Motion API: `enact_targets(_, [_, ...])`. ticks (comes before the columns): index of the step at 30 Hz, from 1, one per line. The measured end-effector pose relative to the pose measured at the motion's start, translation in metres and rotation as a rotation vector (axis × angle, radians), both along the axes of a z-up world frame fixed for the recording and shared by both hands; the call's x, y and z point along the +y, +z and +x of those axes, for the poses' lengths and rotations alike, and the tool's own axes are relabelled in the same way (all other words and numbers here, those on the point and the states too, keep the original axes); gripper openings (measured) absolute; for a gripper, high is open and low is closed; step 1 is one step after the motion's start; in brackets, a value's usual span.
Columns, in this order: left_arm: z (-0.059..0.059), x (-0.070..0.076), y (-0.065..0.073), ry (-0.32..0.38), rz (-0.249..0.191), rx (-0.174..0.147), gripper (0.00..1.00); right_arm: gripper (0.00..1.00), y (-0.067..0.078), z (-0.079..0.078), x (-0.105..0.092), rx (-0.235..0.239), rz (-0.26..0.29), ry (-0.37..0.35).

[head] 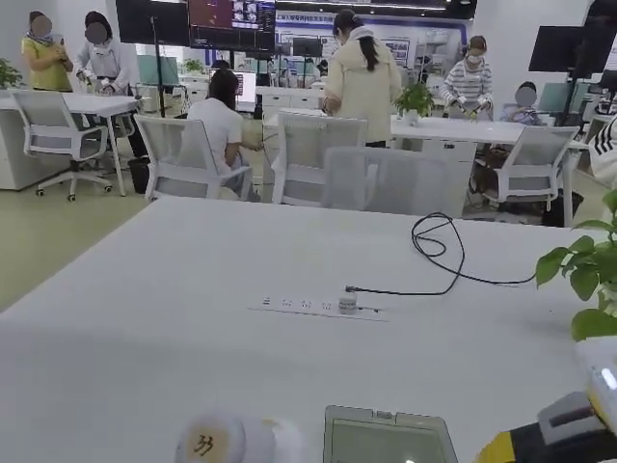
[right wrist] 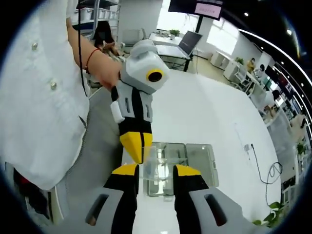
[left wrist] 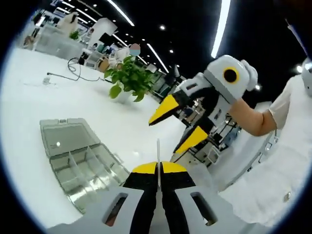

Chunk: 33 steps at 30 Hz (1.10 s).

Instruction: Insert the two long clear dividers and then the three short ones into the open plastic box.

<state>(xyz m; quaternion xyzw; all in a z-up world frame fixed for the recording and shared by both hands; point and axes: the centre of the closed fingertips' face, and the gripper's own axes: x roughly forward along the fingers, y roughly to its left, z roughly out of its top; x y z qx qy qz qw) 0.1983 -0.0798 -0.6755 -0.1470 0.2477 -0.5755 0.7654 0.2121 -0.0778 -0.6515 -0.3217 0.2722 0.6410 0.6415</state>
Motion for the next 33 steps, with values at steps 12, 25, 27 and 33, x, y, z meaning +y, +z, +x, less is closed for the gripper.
enact_targets(12, [-0.018, -0.005, 0.013, -0.164, 0.044, -0.229, 0.0, 0.13, 0.003, -0.031, 0.005, 0.234, 0.01, 0.141])
enact_targets(25, [-0.026, -0.003, 0.017, -0.193, 0.03, -0.262, 0.0, 0.03, 0.004, -0.045, 0.009, 0.306, 0.016, 0.2])
enact_targets(27, [-0.027, -0.004, 0.017, -0.194, 0.029, -0.264, 0.0, 0.03, 0.004, -0.045, 0.008, 0.309, 0.018, 0.202])
enact_targets(33, [-0.028, -0.003, 0.016, -0.197, 0.032, -0.272, 0.0, 0.03, 0.002, -0.046, 0.009, 0.309, 0.019, 0.2])
